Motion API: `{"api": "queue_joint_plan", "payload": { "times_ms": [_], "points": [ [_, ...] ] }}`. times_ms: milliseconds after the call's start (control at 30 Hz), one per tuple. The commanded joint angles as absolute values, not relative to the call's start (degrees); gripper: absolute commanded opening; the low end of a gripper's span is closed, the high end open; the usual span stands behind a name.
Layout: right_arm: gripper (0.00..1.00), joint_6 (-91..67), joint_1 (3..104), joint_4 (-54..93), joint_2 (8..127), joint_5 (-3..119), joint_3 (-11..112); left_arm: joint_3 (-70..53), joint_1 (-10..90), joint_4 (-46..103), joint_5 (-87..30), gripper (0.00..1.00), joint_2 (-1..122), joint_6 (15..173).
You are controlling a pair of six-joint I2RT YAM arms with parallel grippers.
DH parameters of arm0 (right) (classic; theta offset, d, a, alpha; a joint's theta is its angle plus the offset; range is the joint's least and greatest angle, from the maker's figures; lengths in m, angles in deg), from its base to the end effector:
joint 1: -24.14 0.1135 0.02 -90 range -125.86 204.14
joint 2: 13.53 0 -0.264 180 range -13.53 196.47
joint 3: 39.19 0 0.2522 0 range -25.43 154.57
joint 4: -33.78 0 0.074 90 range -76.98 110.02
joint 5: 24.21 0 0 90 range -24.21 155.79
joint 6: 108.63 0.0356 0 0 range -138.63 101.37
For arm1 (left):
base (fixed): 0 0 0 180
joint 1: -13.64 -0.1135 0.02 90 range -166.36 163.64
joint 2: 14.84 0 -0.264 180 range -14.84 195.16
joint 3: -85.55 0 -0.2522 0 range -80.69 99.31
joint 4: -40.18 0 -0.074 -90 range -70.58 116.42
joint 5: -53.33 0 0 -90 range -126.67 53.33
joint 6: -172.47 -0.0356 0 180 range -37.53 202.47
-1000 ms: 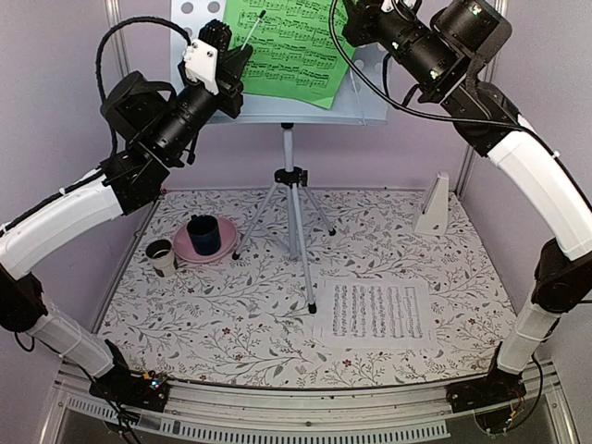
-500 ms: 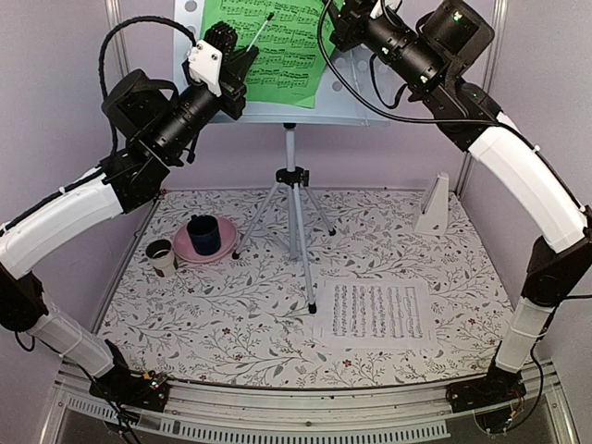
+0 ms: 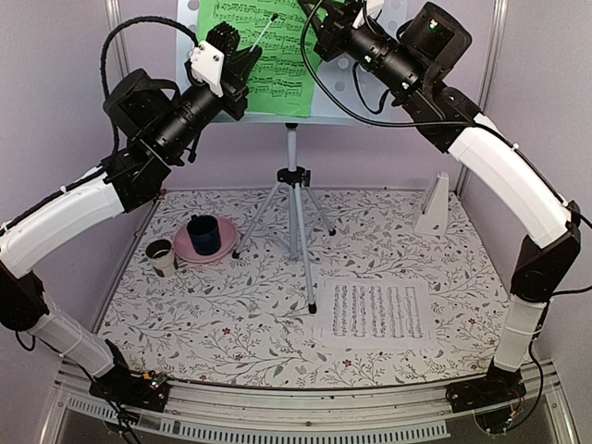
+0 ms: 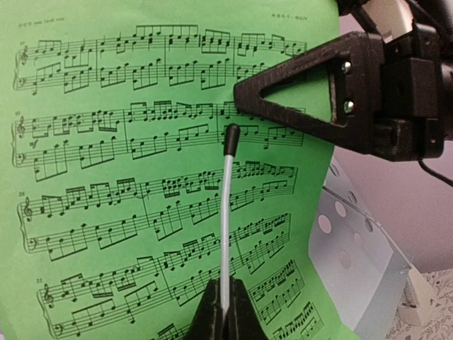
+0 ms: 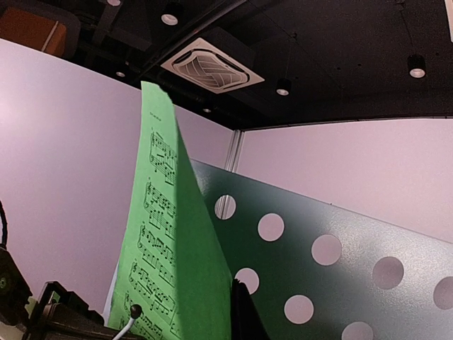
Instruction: Set up the instrument practice props
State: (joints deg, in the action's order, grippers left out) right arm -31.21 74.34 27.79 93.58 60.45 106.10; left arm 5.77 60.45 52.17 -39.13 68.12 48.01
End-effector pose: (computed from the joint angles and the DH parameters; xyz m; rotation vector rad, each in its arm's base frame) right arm 0.2462 0.3006 0.5800 -0.6095 0.8323 0.6457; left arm 0.2229 -0.2352 0.5039 0.6618 0.8309 -0.1722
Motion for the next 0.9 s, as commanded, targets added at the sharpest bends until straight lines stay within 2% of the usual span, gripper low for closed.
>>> {"api": "queue_joint_plan", "payload": {
  "times_ms": [0, 867],
  "points": [
    [0.00, -30.0, 73.9, 30.7, 94.7, 59.1, 108.7, 6.7, 60.4, 51.1, -36.0, 0.00, 69.2, 48.2],
    [0.00, -28.3, 73.2, 32.1, 96.2, 55.0, 108.3, 5.2, 60.2, 52.1, -35.7, 0.00, 69.1, 47.2]
  ]
}}
